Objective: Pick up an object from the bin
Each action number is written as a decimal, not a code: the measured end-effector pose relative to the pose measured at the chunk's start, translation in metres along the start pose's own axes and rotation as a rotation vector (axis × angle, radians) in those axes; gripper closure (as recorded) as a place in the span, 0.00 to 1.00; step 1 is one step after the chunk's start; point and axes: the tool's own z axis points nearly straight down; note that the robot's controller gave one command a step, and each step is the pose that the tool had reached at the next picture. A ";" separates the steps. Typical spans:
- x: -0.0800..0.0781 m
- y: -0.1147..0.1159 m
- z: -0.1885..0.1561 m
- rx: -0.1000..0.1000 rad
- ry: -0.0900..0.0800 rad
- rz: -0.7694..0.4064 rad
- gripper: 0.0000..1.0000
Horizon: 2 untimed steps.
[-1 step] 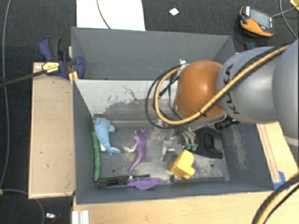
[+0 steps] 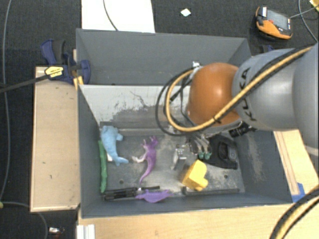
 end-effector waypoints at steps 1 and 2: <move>-0.045 0.035 0.054 0.000 -0.004 -0.661 0.00; -0.036 0.046 0.010 0.000 -0.010 -0.496 0.00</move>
Offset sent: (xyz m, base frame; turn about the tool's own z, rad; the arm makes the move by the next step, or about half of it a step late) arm 0.0342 0.0448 -0.0123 -0.4963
